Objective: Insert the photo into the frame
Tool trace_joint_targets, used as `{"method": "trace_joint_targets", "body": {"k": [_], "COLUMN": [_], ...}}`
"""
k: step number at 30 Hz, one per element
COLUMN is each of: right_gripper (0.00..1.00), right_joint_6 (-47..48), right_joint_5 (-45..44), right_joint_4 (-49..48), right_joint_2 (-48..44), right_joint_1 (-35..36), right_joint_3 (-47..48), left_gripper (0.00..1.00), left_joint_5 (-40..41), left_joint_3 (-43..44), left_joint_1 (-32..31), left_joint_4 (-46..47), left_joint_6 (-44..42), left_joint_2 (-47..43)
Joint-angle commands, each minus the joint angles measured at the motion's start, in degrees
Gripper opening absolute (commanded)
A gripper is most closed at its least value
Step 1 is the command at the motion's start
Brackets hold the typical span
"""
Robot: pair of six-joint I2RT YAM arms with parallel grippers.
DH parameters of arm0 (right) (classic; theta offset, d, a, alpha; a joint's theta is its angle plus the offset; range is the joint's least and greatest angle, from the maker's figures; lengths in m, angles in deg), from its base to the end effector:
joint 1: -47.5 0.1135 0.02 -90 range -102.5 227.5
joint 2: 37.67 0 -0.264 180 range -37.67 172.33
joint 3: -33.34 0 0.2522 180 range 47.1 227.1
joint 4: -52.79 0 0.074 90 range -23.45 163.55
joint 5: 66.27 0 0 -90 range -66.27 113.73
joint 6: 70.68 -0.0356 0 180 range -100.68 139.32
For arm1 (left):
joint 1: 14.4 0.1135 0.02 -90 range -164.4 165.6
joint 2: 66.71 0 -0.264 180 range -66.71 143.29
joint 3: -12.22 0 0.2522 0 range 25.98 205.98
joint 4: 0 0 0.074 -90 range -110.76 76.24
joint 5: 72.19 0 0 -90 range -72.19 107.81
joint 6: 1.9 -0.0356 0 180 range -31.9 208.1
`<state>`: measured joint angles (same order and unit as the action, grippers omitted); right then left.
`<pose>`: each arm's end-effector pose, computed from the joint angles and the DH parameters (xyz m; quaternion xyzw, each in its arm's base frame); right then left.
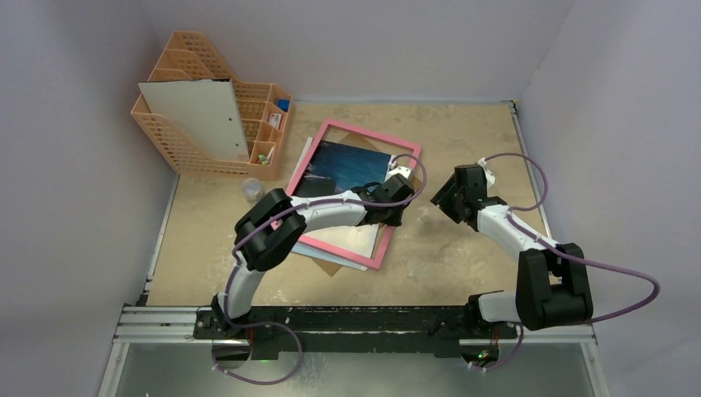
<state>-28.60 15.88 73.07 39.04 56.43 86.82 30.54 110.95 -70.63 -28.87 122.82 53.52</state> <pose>0.2678 0.0372 0.1957 0.3314 0.8551 0.1321 0.3762 0.2605 -0.3755 0.1654 0.1376 0.9256 -0.1671 0.3106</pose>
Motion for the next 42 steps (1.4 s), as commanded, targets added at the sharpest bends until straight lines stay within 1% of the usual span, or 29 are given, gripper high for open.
{"method": "trace_joint_targets", "body": {"k": [1,4,7,9,11,13,16,21,24,26,29,33,39,42], "right_gripper": [0.57,0.62,0.7,0.78,0.9,0.96,0.97,0.98,0.98,0.98,0.98,0.99,0.98,0.95], "right_joint_6": [2.5,3.5,3.8,3.1,1.5,-1.3,-4.9,-10.5,-13.4,-14.0,-14.2,-15.4,-23.5,-26.9], "right_joint_5": [6.4,10.2,15.4,19.4,22.2,23.9,22.3,17.5,17.8,20.7,24.6,27.3,30.3,31.7], "right_joint_4": [-3.7,-5.5,-8.8,-12.1,-15.0,-18.1,-18.9,-16.3,-19.4,-24.9,-31.3,-39.4,-52.3,-59.6], "right_joint_2": [-1.1,-2.3,-4.2,-5.8,-7.6,-9.9,-13.8,-19.3,-21.1,-21.1,-18.9,-14.4,-5.8,-1.3], "right_joint_1": [-0.4,-0.4,-0.4,-0.4,-0.4,-0.4,-0.4,-0.5,-0.6,-0.6,-0.5,-0.5,-0.5,-0.6], "right_joint_3": [0.0,0.6,1.1,0.8,0.7,0.2,0.1,-0.9,-2.7,-3.9,-3.7,-2.1,-2.3,-1.6], "left_gripper": [0.0,0.0,0.0,0.0,0.0,0.0,0.0,0.0,0.0,0.0,0.0,0.0,0.0,0.0], "left_joint_5": [2.7,2.6,0.5,-1.9,-5.1,-8.4,-12.3,-20.1,-24.1,-25.7,-28.1,-28.4,-28.5,-29.0], "left_joint_3": [4.1,6.9,9.8,11.7,13.1,14.2,15.4,16.2,16.6,17.2,19.4,22.3,22.0,20.9], "left_joint_1": [-0.4,-0.4,-0.4,-0.1,0.4,1.2,3.3,8.2,10.6,11.6,12.7,13.7,14.2,14.6], "left_joint_4": [-3.1,-6.0,-8.5,-9.6,-9.7,-9.6,-9.8,-9.4,-8.8,-8.9,-10.4,-12.0,-10.4,-9.4], "left_joint_6": [-2.6,-5.0,-7.3,-8.7,-9.8,-10.7,-10.8,-9.4,-8.1,-7.8,-7.4,-6.3,-2.9,-1.5], "left_joint_2": [-0.8,-2.6,-5.1,-6.8,-8.6,-10.1,-12.2,-14.9,-16.3,-17.0,-17.5,-17.9,-18.9,-19.5]}}
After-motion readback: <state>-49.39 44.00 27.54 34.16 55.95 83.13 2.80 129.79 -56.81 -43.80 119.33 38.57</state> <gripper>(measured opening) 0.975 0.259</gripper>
